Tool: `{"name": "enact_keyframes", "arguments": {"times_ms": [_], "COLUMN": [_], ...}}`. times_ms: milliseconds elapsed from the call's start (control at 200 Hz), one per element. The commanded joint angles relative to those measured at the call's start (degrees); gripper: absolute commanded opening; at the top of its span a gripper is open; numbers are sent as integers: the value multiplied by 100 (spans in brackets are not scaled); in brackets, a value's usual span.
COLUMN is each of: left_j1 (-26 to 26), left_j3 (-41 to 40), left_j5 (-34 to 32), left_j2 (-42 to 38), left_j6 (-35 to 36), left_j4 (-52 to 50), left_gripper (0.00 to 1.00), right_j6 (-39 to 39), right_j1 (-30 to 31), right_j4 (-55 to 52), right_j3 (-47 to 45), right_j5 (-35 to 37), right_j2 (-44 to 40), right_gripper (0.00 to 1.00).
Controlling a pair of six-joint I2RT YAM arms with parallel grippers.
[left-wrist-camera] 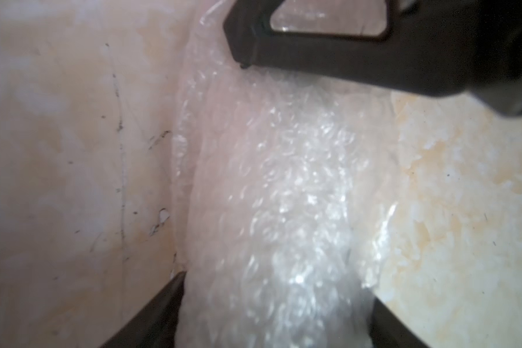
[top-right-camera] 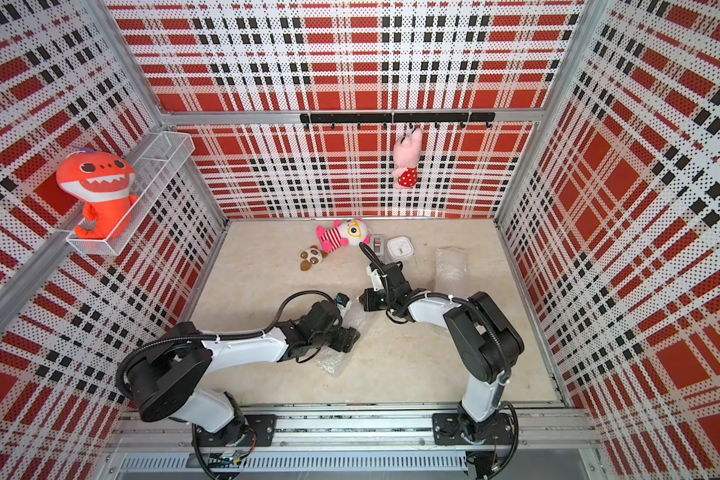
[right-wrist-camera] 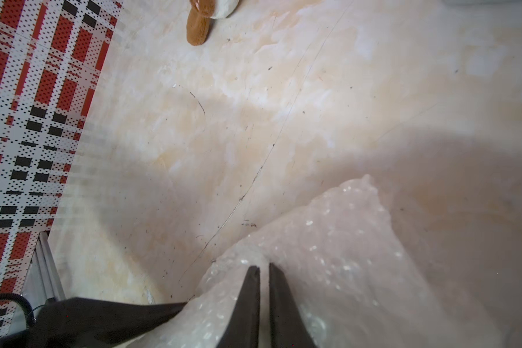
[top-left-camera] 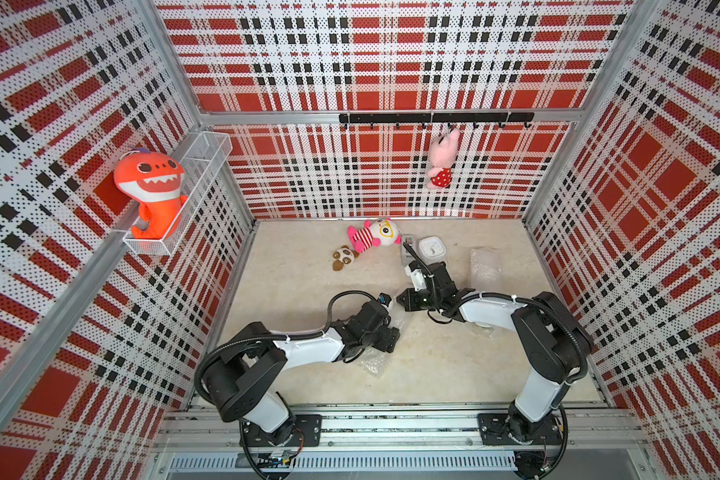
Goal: Wrap vases in bubble wrap
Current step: Wrap the vase in bubble wrap.
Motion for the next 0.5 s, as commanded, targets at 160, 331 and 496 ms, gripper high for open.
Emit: {"name": "enact_keyframes", "arguments": {"times_ms": [160, 331, 496], "left_j1": [-90, -270, -524], "left_j3": [-553, -847, -1223], "left_j5": [-534, -739, -481], "left_j2": [-1665, -2101, -2126], "left_j6": [-1299, -1755, -1988], "left_j4": [-457, -843, -585], "left_gripper": [99, 98, 98], "right_j6": [46, 74, 74], "right_j1": [-19, -10, -10], "right_j4": [66, 175, 197], "right_j3": [-346, -342, -298], "right_j5": [53, -15, -48], "right_j2": [346, 409, 464], "right_gripper": [10, 9, 8]}}
